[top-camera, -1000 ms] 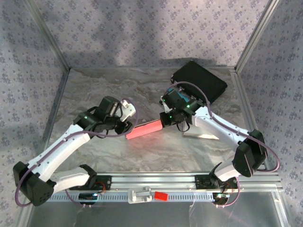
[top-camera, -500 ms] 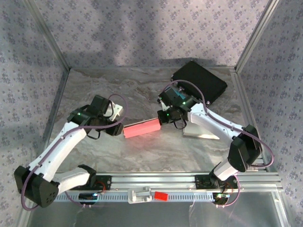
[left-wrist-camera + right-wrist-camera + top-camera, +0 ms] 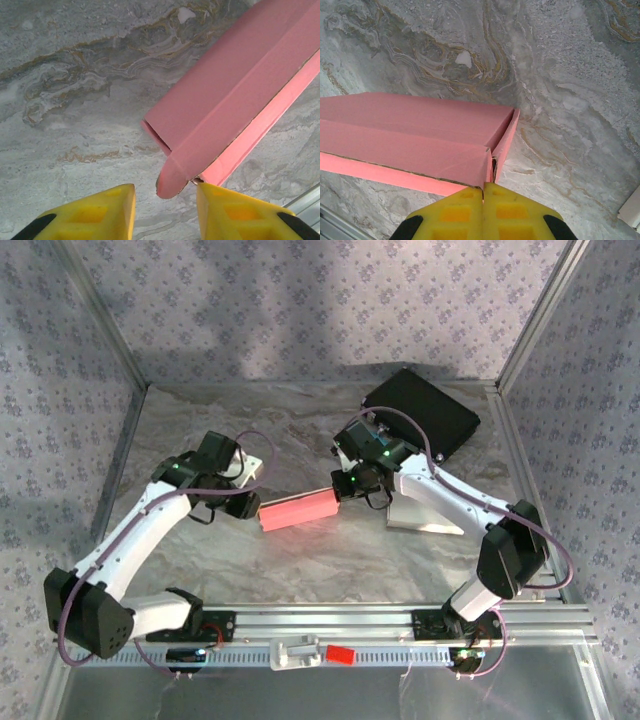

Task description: Fold the paper box

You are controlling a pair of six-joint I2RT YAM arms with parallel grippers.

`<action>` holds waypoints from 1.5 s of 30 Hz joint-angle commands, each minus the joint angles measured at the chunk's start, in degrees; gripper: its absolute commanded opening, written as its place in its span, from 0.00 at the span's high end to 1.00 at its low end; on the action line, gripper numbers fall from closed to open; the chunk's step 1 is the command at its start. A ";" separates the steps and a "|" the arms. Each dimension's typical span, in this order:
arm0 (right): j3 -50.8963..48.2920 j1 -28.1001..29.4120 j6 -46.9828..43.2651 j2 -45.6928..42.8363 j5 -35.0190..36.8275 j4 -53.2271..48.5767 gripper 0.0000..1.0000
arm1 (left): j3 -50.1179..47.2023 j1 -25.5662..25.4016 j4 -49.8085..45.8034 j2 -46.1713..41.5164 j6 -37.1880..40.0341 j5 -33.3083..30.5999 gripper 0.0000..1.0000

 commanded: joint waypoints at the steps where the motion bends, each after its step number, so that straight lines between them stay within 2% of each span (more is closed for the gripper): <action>1: 1.79 -0.38 0.90 1.41 -0.71 -2.07 1.00 | 0.92 0.31 -0.40 0.50 1.07 2.11 0.65; 18: 1.89 -0.70 0.95 1.90 -1.12 -2.09 1.00 | 1.62 0.27 0.94 3.03 1.19 0.64 0.77; 25: 2.16 -0.72 2.08 1.85 -0.38 -1.90 1.00 | 2.42 0.19 0.36 4.27 -0.48 2.36 0.89; 32: 2.16 0.00 7.20 2.03 2.07 -0.87 1.00 | 3.82 0.26 -1.25 5.77 -9.09 6.49 1.00; 45: 4.61 1.47 11.86 4.50 4.06 -0.98 1.00 | 6.35 0.45 -4.75 9.14 -20.43 10.46 1.00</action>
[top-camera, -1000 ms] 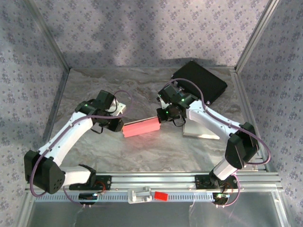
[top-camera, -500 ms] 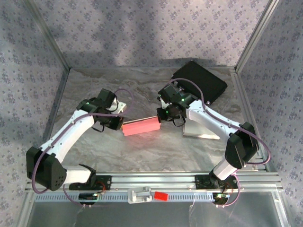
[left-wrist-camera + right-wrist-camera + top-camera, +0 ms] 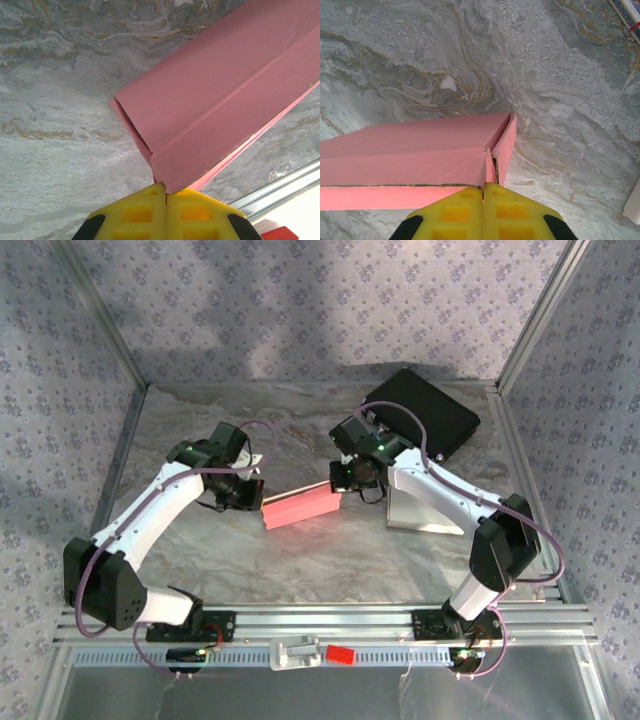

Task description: Fold the paper box

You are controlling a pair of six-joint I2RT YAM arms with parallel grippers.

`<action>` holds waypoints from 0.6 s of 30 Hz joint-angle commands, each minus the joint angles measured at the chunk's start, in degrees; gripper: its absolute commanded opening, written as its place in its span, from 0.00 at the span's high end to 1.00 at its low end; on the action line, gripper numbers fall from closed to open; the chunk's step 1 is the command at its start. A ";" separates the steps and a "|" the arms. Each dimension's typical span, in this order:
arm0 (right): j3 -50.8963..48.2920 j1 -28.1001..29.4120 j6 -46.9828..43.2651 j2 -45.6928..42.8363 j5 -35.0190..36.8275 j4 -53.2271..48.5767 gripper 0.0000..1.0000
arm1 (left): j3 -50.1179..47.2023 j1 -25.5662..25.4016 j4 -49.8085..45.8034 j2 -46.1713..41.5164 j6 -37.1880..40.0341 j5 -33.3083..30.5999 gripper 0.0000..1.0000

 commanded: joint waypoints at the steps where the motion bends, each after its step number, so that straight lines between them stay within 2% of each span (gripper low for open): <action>1: 0.80 1.21 2.69 1.44 -0.21 -0.38 1.00 | 1.22 -0.01 -0.72 0.80 -4.71 3.95 1.00; 10: 0.45 2.06 3.15 1.98 -0.24 0.06 1.00 | 0.07 0.01 1.69 0.21 -11.51 5.96 1.00; 17: 0.70 2.22 3.55 2.38 -0.16 -0.07 1.00 | -1.04 -0.10 3.34 -0.45 -9.23 5.09 1.00; 18: 0.50 2.06 3.40 2.35 -0.09 0.10 1.00 | -0.91 -0.10 3.20 -0.37 -8.30 5.36 0.93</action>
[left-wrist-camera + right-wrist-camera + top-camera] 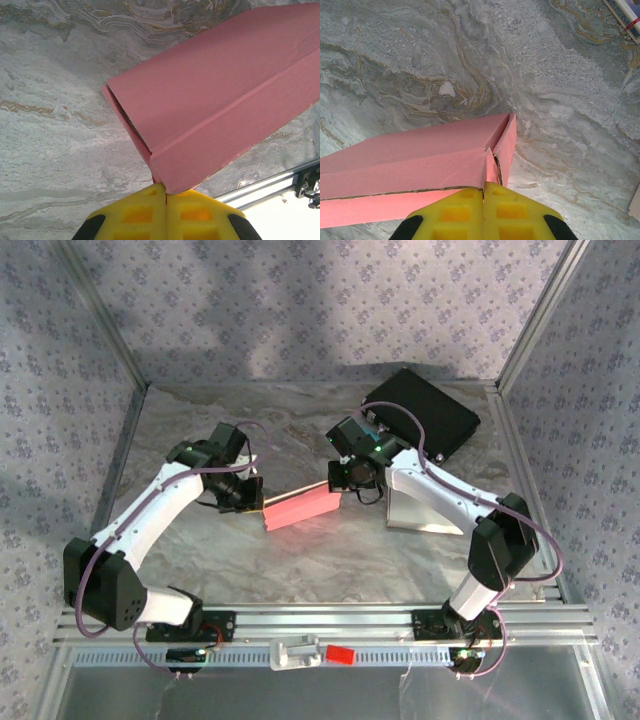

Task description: Fold the paper box

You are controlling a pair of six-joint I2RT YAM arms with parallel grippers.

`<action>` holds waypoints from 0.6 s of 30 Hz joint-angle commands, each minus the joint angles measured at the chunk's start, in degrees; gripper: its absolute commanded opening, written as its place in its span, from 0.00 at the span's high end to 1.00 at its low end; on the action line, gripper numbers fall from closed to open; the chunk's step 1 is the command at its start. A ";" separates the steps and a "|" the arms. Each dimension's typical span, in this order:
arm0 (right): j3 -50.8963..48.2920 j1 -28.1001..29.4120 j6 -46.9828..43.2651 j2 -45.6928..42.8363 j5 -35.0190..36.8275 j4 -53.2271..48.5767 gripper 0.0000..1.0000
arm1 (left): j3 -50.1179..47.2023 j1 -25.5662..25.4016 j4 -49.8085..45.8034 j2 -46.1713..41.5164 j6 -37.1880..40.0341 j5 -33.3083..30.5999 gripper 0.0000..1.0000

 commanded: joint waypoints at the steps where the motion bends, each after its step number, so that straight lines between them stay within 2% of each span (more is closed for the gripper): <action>1: 0.29 1.17 0.92 1.82 -1.44 -0.46 1.00 | -0.26 -0.36 2.63 -0.39 2.19 3.08 0.82; 2: 0.18 1.12 0.79 1.82 -1.42 -0.70 1.00 | 0.04 -0.36 2.11 -0.64 2.74 2.72 0.70; 3: 0.22 0.92 0.61 1.67 -1.32 -0.77 1.00 | 0.44 -0.36 1.39 -1.31 3.38 1.92 0.63; 10: 0.63 0.27 -1.05 1.64 -1.54 -1.12 1.00 | 1.13 -0.52 2.73 -8.87 13.26 -2.52 0.61; 14: 2.03 -0.27 -2.08 2.62 -2.38 -1.73 1.00 | 2.30 -3.70 4.43 -10.81 26.28 -6.34 0.60; 18: 2.43 -0.98 -2.76 3.13 -3.44 -1.51 1.00 | 2.05 -7.09 6.68 -9.31 37.96 -10.09 0.50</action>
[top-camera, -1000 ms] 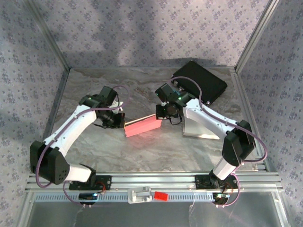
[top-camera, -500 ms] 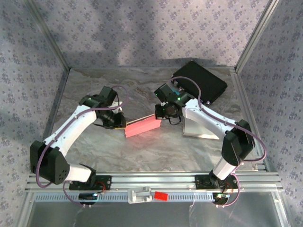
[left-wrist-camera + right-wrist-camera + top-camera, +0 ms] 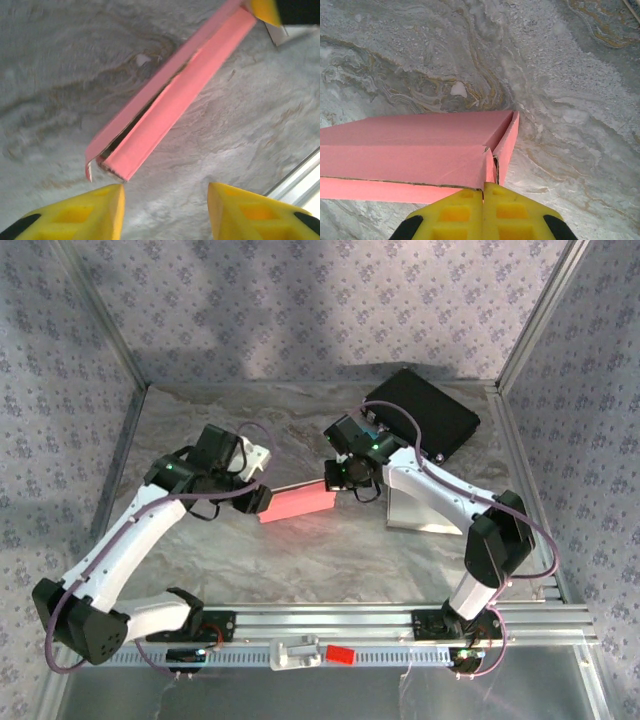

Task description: Fold the paper box

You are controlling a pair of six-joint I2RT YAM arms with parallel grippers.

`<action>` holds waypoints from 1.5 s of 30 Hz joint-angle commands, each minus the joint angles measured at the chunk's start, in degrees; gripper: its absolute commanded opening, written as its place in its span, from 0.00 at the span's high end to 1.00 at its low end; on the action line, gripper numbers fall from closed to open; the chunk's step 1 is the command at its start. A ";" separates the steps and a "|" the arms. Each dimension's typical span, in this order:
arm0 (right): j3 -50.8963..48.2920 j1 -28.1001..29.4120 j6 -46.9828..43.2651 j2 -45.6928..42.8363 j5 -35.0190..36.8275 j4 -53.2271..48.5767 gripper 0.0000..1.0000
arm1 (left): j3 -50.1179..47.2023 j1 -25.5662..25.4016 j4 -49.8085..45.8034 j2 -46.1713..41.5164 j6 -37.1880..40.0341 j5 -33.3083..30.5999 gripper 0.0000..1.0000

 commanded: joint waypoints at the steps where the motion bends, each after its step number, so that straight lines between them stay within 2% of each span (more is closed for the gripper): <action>1: 1.08 -0.64 -1.53 1.79 -1.59 -1.98 1.00 | 0.62 -1.42 2.67 2.02 13.85 -4.30 0.49; 7: 1.45 -1.42 -2.01 2.29 -2.89 -1.95 1.00 | 1.45 -1.54 2.88 7.95 22.68 -4.62 0.46; 9: 1.74 -1.59 -2.17 2.49 -3.15 -2.03 1.00 | 1.36 -1.68 3.59 8.69 24.86 -4.43 0.43; 14: 1.87 -1.86 -2.32 2.62 -3.55 -1.82 1.00 | 2.70 -1.89 1.65 13.33 28.82 -1.78 0.41; 17: 2.01 -1.99 -2.33 2.78 -3.74 -1.79 1.00 | 2.24 -2.37 1.45 14.66 28.89 -1.80 0.43; 25: 2.13 -2.23 -2.32 3.01 -4.18 -1.69 1.00 | -0.83 -2.63 5.68 14.19 27.64 -7.71 0.55; 28: 2.18 -2.36 -2.42 3.04 -4.24 -1.69 1.00 | -0.80 -2.90 6.42 14.00 27.95 -8.63 0.56; 30: 2.16 -2.39 -2.56 3.00 -4.27 -1.83 1.00 | -0.23 -3.06 7.10 13.44 27.09 -10.27 0.47; 33: 2.13 -2.64 -2.67 2.87 -4.25 -1.89 1.00 | 1.20 -2.75 7.97 11.09 27.92 -9.48 0.40; 38: 2.29 -2.76 -2.96 2.99 -4.70 -1.67 1.00 | 2.06 -1.66 5.73 12.81 31.87 -7.74 0.36; 45: 1.82 -2.74 -3.28 2.71 -4.79 -1.66 1.00 | 3.93 0.11 8.26 16.22 35.16 -5.17 0.32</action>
